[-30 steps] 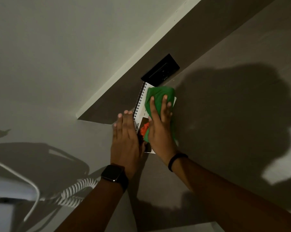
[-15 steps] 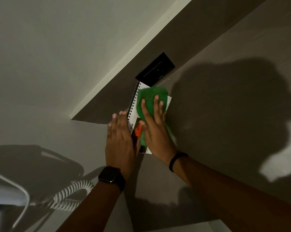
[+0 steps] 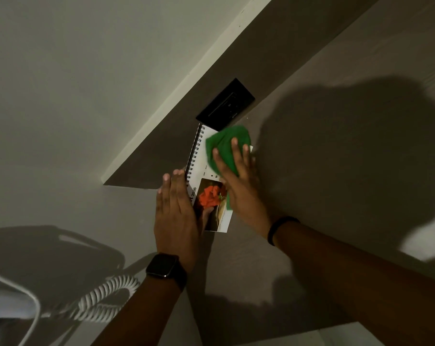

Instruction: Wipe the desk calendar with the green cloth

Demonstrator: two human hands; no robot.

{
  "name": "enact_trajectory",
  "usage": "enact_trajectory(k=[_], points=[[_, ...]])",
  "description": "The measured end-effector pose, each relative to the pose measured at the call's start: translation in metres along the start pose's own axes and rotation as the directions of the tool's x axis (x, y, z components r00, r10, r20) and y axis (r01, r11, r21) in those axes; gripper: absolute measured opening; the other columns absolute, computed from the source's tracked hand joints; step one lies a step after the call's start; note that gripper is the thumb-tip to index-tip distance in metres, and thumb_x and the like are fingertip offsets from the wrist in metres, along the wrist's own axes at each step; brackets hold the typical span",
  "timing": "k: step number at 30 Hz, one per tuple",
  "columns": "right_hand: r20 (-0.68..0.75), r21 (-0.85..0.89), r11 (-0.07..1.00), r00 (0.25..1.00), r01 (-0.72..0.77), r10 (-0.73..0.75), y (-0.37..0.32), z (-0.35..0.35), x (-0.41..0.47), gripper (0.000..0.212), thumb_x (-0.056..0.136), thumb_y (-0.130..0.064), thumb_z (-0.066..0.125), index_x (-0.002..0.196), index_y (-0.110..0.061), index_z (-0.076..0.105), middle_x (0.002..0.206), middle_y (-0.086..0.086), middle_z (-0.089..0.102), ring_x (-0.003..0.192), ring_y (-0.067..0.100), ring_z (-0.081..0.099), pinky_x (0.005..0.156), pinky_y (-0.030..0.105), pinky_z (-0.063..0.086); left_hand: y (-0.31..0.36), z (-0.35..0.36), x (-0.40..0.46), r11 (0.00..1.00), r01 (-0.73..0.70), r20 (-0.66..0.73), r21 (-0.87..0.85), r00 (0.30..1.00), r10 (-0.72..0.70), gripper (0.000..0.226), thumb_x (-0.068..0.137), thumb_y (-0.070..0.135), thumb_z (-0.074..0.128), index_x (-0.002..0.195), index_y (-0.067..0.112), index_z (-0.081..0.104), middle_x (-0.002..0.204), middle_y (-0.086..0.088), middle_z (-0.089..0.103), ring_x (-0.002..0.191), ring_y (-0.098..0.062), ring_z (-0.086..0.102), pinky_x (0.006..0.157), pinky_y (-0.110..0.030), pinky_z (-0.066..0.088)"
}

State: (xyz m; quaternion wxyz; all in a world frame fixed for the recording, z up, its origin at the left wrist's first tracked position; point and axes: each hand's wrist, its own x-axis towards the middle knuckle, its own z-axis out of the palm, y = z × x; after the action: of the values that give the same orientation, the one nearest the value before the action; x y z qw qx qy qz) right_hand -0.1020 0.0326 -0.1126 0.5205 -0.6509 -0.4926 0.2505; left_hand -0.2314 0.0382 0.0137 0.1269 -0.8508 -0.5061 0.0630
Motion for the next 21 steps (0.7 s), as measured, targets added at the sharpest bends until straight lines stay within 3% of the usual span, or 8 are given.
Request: enact_trajectory(k=[3,7,12,14,17,19,21], points=[[-0.029,0.02,0.99,0.99,-0.136,0.137,-0.01,-0.007,0.026,0.077,0.1,-0.01,0.056,0.164,-0.03,0.019,0.174,0.017,-0.002,0.159,0.041,-0.005,0.125,0.068,0.014,0.0,0.002,0.0,1.0,-0.006,-0.001,-0.001,1.0,0.006,0.099,0.093,0.051,0.073,0.161,-0.002,0.025,0.166,-0.027,0.036,0.156,-0.044,0.029,0.125,-0.054,0.023],[0.104,-0.058,0.993,0.99,0.106,-0.099,-0.006,-0.009,0.001,0.088,0.096,-0.001,0.053,0.166,-0.033,0.01,0.174,0.012,-0.014,0.159,0.037,-0.014,0.126,0.062,0.004,-0.001,0.002,-0.001,1.0,-0.013,-0.017,-0.011,1.0,0.013,0.097,0.094,0.051,0.069,0.161,-0.003,0.024,0.166,-0.027,0.036,0.157,-0.044,0.027,0.126,-0.054,0.023],[0.117,0.04,0.992,0.987,-0.117,0.111,-0.003,-0.02,0.01,0.093,0.095,0.006,0.059,0.167,-0.028,0.011,0.174,0.014,-0.012,0.159,0.037,-0.016,0.127,0.064,0.01,-0.001,0.004,-0.001,1.0,-0.015,-0.032,-0.019,0.999,0.015,0.099,0.093,0.053,0.07,0.162,0.006,0.017,0.167,-0.026,0.036,0.157,-0.042,0.026,0.126,-0.054,0.021],[0.124,0.014,0.997,0.99,-0.07,0.068,-0.007,-0.022,0.017,0.097,0.093,0.006,0.059,0.167,-0.029,0.006,0.174,0.016,-0.013,0.158,0.039,-0.014,0.126,0.065,0.013,-0.001,0.005,-0.001,1.0,-0.015,-0.036,-0.023,0.999,0.014,0.098,0.095,0.052,0.071,0.162,0.007,0.017,0.166,-0.026,0.036,0.157,-0.042,0.026,0.126,-0.054,0.021],[0.21,-0.057,0.99,0.971,0.127,-0.112,-0.002,-0.023,-0.001,0.107,0.088,0.012,0.055,0.166,-0.035,0.0,0.173,0.013,-0.018,0.159,0.038,-0.016,0.127,0.063,0.012,-0.001,0.005,-0.002,0.999,-0.014,-0.039,-0.029,0.999,0.013,0.091,0.101,0.057,0.061,0.162,0.004,0.018,0.167,-0.026,0.035,0.158,-0.041,0.025,0.126,-0.053,0.021],[0.238,-0.069,0.991,0.966,0.117,-0.097,0.004,-0.024,-0.013,0.106,0.088,0.012,0.055,0.166,-0.035,-0.001,0.173,0.01,-0.02,0.159,0.036,-0.018,0.127,0.061,0.015,-0.001,0.004,-0.002,1.0,-0.003,-0.021,-0.02,1.0,0.002,0.095,0.098,0.063,0.053,0.162,0.001,0.02,0.167,-0.025,0.035,0.158,-0.041,0.025,0.126,-0.053,0.021],[0.211,-0.056,0.998,0.978,0.007,0.005,0.002,-0.023,-0.007,0.104,0.091,0.006,0.059,0.166,-0.032,-0.003,0.173,0.011,-0.021,0.158,0.037,-0.018,0.126,0.061,0.023,0.0,0.004,-0.002,1.0,0.002,-0.029,-0.021,1.0,-0.003,0.094,0.099,0.061,0.057,0.161,0.0,0.021,0.167,-0.026,0.036,0.157,-0.041,0.025,0.125,-0.054,0.021]])
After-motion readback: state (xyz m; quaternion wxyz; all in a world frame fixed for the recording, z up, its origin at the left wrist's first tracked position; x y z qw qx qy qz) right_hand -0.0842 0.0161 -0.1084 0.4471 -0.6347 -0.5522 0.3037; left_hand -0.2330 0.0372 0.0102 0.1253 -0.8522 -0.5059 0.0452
